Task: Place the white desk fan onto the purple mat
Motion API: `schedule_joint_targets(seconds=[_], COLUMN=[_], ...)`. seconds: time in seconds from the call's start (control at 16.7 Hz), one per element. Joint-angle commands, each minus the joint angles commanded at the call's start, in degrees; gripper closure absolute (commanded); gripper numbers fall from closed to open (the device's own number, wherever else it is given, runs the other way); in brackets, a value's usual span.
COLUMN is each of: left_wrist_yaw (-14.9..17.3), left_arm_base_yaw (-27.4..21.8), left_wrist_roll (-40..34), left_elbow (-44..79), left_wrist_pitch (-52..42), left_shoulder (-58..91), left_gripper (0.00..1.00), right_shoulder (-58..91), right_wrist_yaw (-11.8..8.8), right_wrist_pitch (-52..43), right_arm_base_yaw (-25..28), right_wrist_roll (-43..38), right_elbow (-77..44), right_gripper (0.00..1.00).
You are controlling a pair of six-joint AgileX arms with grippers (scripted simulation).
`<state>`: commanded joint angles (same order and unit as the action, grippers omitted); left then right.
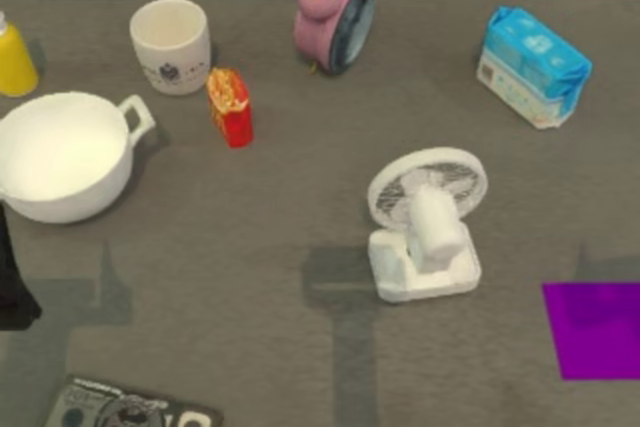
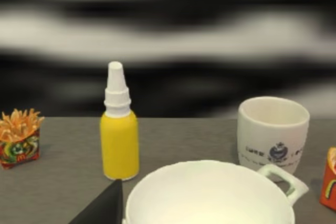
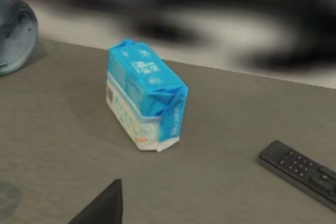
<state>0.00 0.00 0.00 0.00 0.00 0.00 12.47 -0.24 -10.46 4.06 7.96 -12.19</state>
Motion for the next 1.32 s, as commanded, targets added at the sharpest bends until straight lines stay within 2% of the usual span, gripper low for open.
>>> schedule_joint_targets(seconds=[0.24,0.96,1.14,1.32], left_wrist_yaw=[0.0,0.0,0.0,0.0], left_arm_base_yaw=[0.0,0.0,0.0,0.0], left_wrist_roll=[0.0,0.0,0.0,0.0], left_elbow=[0.0,0.0,0.0,0.0], left_wrist_pitch=[0.0,0.0,0.0,0.0], left_shoulder=[0.0,0.0,0.0,0.0], left_gripper=[0.0,0.0,0.0,0.0], right_shoulder=[19.3,92.51,105.35,113.01], right_wrist_yaw=[0.11,0.58,0.56,0.53], right_wrist_pitch=[-13.9,-62.04,-70.3,-75.5], right_arm_base_yaw=[5.07,22.78,25.87,27.81], right_wrist_roll=[10.42,46.41,52.71,56.72], right_elbow=[-18.75,-89.97,-102.93,-110.87], right_gripper=[0.0,0.0,0.0,0.0])
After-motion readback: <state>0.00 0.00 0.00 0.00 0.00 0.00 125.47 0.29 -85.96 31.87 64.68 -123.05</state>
